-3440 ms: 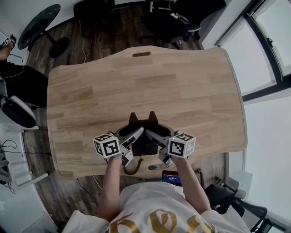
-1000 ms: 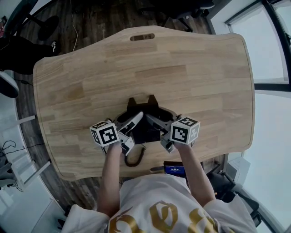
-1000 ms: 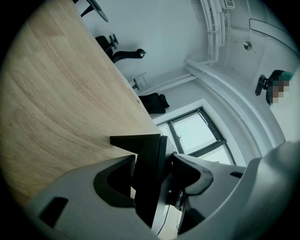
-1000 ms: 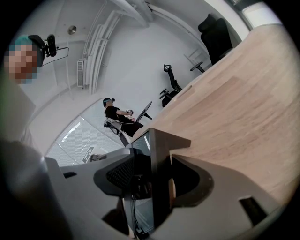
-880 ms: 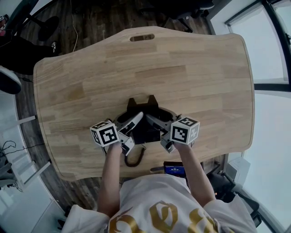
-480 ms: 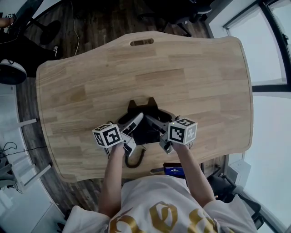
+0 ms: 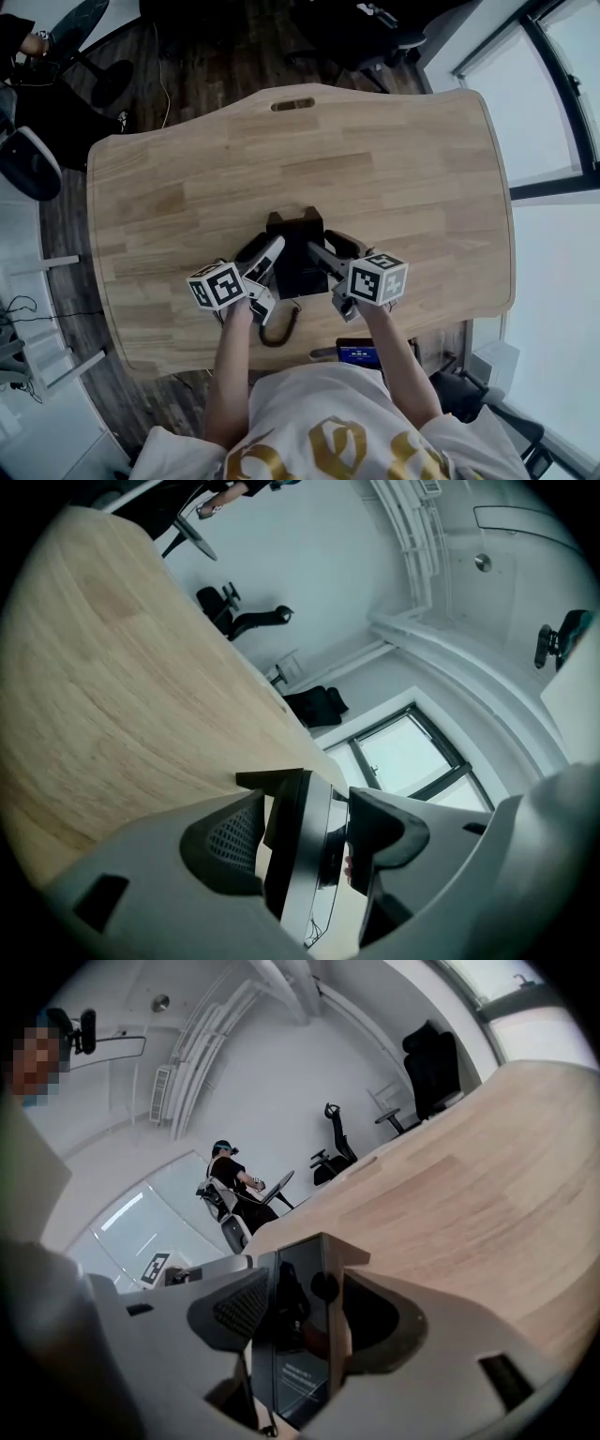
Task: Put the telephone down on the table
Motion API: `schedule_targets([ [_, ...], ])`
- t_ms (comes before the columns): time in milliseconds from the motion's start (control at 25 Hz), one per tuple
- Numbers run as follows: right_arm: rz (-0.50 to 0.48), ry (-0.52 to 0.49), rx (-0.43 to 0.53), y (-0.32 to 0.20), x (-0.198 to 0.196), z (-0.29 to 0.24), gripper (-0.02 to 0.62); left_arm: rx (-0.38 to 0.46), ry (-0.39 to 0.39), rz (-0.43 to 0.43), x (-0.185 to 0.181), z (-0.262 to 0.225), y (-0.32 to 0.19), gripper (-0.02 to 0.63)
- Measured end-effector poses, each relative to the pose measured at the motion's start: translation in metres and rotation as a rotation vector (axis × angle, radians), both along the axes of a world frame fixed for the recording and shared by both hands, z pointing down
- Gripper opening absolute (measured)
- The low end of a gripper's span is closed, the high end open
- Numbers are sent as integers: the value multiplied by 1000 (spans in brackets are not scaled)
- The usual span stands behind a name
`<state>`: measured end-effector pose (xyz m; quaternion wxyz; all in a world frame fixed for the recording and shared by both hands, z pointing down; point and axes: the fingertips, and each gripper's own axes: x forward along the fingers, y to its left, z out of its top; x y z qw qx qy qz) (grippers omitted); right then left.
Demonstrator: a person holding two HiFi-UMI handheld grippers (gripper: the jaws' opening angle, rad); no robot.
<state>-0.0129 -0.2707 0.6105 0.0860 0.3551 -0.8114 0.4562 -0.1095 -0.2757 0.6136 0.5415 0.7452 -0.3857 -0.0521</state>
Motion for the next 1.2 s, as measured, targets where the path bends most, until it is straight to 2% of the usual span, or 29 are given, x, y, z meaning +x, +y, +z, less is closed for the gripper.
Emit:
schedule_targets([
  [120,5,81,84,2,5,-14,228,38,1,-16,-4,-15,3,258],
  [200,25,105,118,6,7,-23,213,57,-26,-29,-8,-23,7,202],
  [320,93,103,175,12,15,-42,122,98,-86,-50,-14,-37,15,86],
  [440,124,93,224,20,19,-60,42,147,-121,-56,-15,-56,22,20],
  [920,73,182,340,57,10,-90,18,285,-283,-12,-10,-95,58,9],
  [1080,57,242,403,71,9,-101,18,370,-343,19,-5,-109,74,9],
  [1200,53,272,452,84,8,-112,18,407,-361,22,-3,-117,85,9],
])
